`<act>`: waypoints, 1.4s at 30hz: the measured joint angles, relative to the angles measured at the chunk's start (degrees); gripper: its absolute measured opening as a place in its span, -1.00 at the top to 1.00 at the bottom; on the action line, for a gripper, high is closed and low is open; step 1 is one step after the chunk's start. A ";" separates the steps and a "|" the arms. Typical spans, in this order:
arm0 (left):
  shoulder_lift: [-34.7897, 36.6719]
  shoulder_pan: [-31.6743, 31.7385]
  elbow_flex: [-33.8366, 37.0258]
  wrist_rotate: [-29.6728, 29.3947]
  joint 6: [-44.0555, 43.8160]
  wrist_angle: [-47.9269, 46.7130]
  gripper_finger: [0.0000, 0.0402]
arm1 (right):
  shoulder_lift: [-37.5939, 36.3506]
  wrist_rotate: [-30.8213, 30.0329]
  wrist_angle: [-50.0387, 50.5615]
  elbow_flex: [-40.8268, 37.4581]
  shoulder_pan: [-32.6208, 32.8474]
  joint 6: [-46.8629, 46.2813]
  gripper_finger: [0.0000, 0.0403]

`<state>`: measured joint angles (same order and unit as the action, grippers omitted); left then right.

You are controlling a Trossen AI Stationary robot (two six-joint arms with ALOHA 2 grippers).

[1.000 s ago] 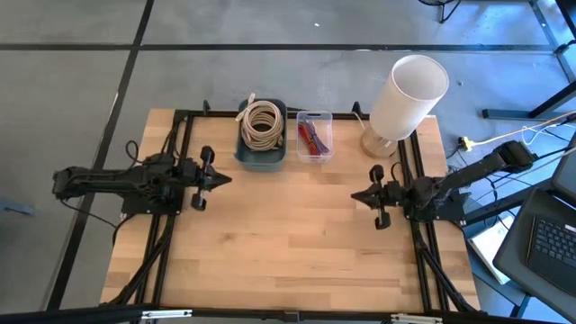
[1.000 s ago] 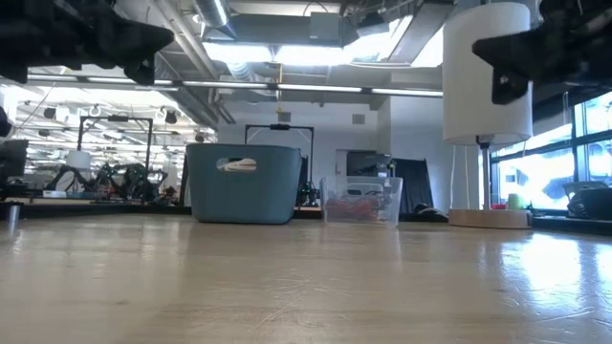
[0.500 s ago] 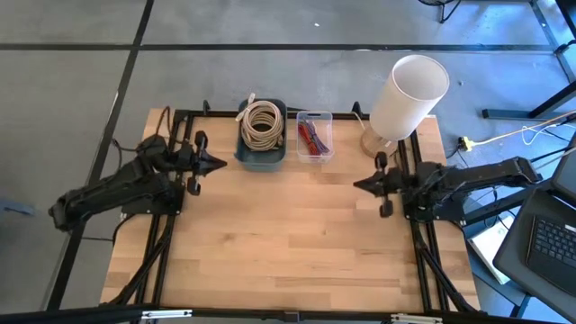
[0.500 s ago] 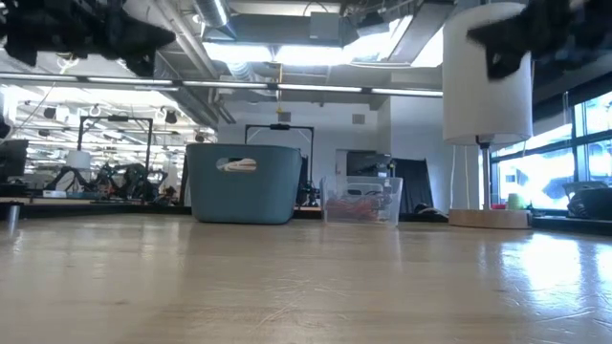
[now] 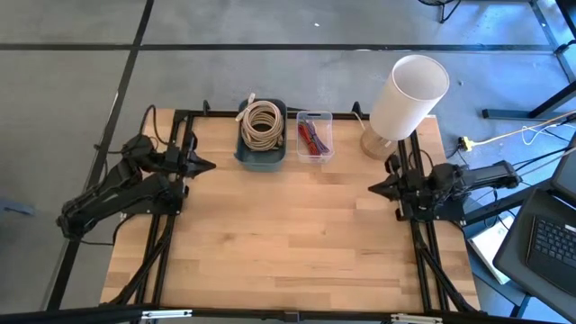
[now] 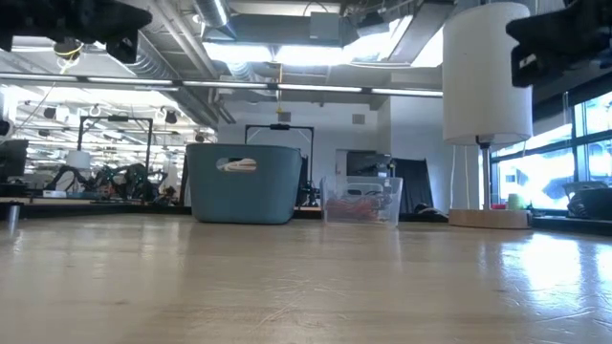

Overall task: Pick & Place USB Port
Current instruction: Return to home position

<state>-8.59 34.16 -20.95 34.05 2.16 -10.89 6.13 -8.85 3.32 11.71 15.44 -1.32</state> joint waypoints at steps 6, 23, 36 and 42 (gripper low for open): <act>1.58 0.01 3.60 1.02 -4.44 0.62 1.00 | -2.51 -0.14 -4.37 -5.51 1.18 -0.15 1.00; 1.98 -2.07 20.44 -10.49 -11.81 16.18 1.00 | -2.53 -11.38 -8.50 -11.35 1.36 2.54 1.00; -0.70 -7.18 20.46 -31.55 -7.06 12.05 0.97 | -2.52 -32.08 -8.48 -11.37 1.35 9.92 0.88; -0.92 -7.18 20.46 -31.75 -9.79 11.99 1.00 | -2.52 -33.58 -8.44 -11.37 1.36 9.92 0.90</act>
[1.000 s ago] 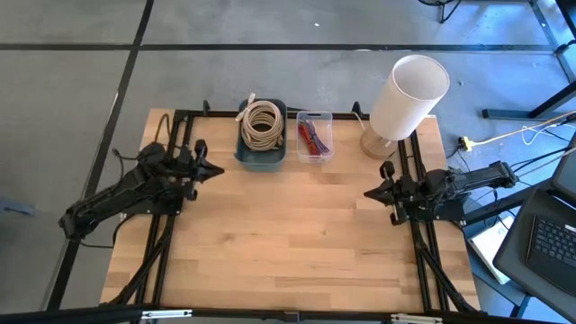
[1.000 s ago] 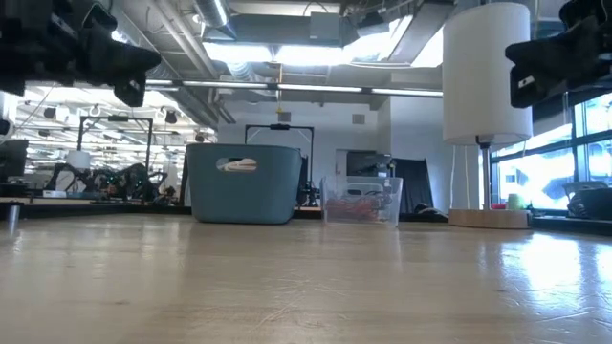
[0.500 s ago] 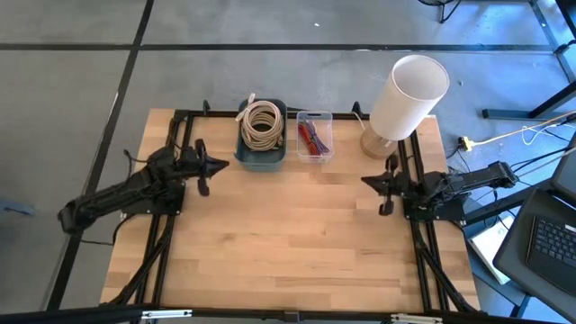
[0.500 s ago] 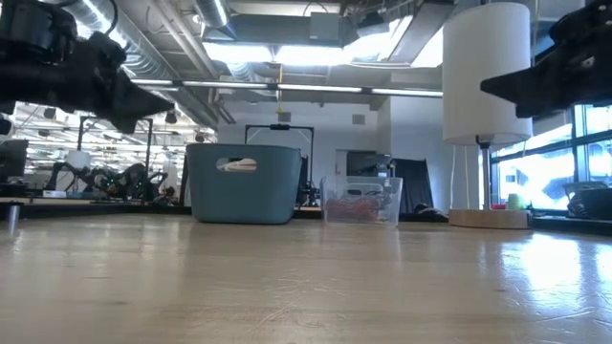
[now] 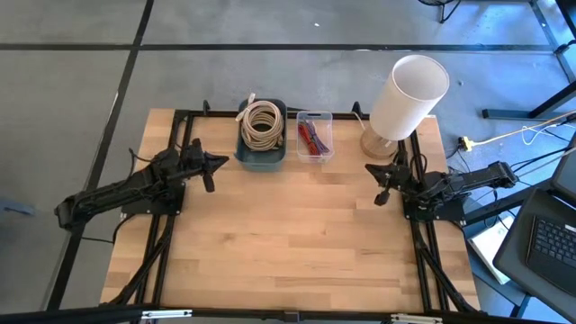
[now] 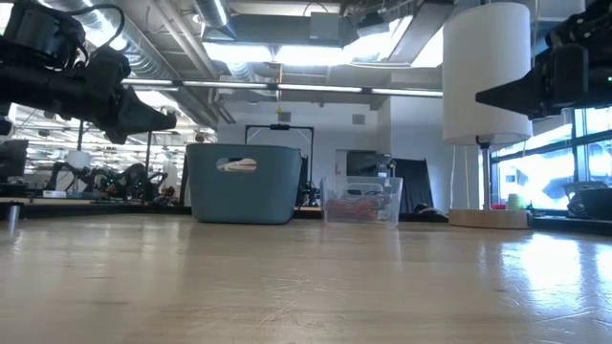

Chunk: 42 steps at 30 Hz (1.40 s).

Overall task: Pick & Place USB Port
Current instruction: Return to home position

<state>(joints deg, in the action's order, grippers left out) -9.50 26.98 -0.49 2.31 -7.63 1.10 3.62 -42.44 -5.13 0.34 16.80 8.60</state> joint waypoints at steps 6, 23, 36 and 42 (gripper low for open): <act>-0.01 0.00 0.00 0.00 -0.14 0.00 0.97 | 0.00 0.00 0.02 0.00 0.00 0.02 0.92; 9.47 -10.10 0.02 0.24 -0.16 4.40 0.96 | -3.54 1.95 -0.28 -0.02 -9.87 0.20 0.92; 9.49 -13.49 0.02 0.28 -0.16 4.45 0.97 | -3.54 1.95 -0.02 -0.02 -23.96 0.15 0.92; 9.50 -13.49 0.02 0.28 -0.16 4.38 0.98 | -3.54 1.96 -0.04 -0.02 -24.24 0.00 0.92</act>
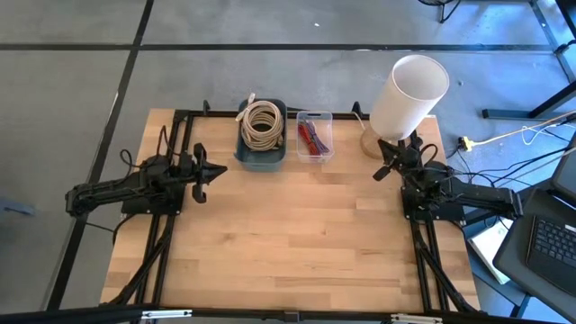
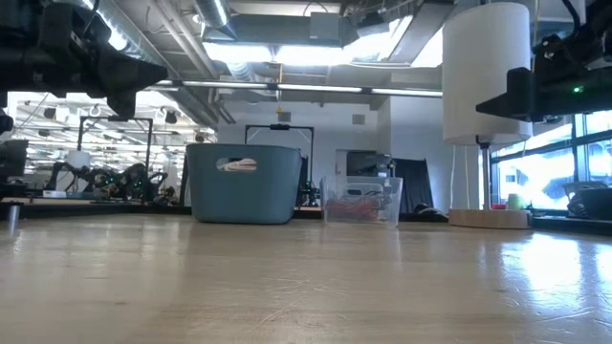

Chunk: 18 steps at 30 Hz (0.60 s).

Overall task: Pick & Place USB Port
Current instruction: Return to home position

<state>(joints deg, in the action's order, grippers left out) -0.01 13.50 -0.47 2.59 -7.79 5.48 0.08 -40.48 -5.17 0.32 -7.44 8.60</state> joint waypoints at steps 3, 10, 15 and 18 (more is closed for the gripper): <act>0.02 0.00 0.00 0.00 0.00 0.02 0.96 | 0.00 0.01 0.02 0.00 -0.07 0.00 0.92; 0.02 0.00 0.00 0.00 0.00 0.02 0.98 | 0.00 1.28 -0.04 0.00 -1.46 -1.99 0.92; 0.02 0.00 0.00 0.00 0.00 0.03 0.97 | 0.00 17.45 -0.05 0.00 -1.92 -5.36 0.92; 0.02 0.00 0.00 0.00 0.00 0.04 0.96 | 0.00 31.45 2.05 0.00 -1.92 -5.10 0.92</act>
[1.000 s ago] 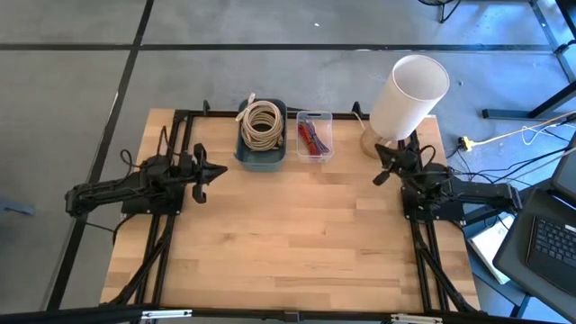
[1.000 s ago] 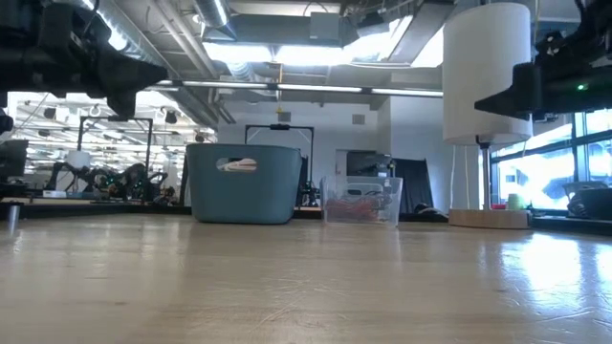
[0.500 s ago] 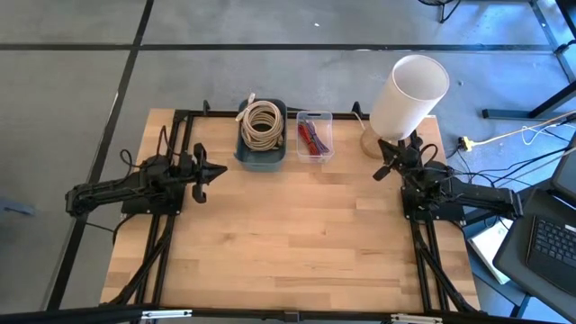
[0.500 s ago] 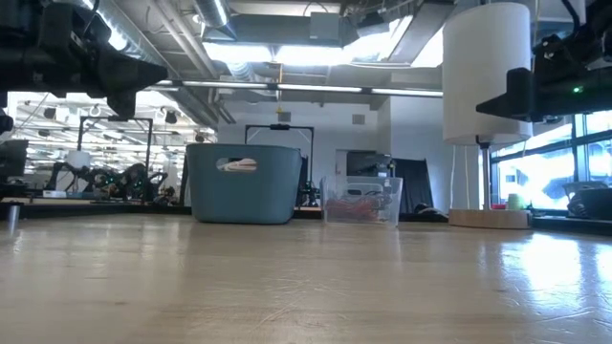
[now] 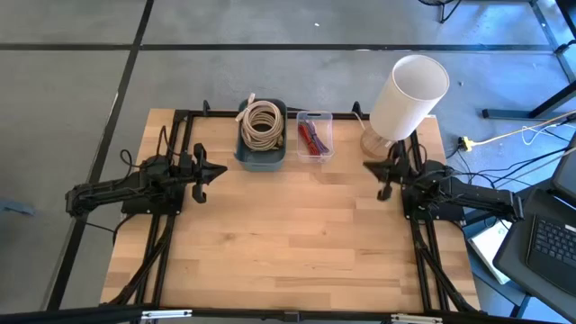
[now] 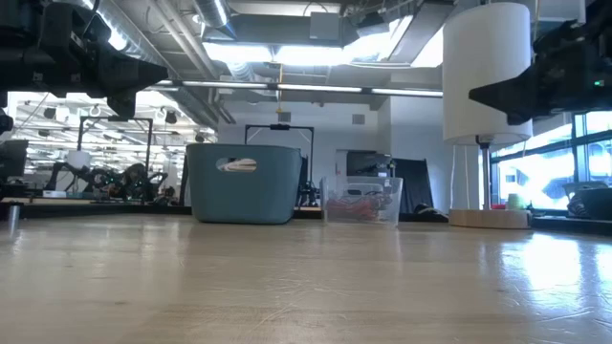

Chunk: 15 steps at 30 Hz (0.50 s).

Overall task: Pick & Place USB Port
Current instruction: Return to home position

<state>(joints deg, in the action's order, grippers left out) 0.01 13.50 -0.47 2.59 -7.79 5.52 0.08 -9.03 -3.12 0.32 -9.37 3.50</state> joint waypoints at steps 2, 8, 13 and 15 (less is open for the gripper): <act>0.00 0.00 0.00 0.00 0.00 0.00 0.97 | 0.00 7.98 1.26 0.00 0.00 0.58 0.92; 0.00 0.00 0.00 -0.02 0.00 0.00 0.98 | 0.00 12.05 1.16 0.00 0.00 4.45 0.92; 0.00 0.00 0.00 -0.02 0.00 0.00 0.96 | 0.00 12.05 1.16 0.00 0.06 0.97 0.92; 0.00 0.00 0.00 -0.02 0.00 0.00 0.97 | 0.00 12.05 1.16 0.00 0.31 -0.13 0.92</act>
<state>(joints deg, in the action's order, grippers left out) 0.01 13.50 -0.47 2.57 -7.79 5.52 0.08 3.03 -1.96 0.32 -9.06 3.36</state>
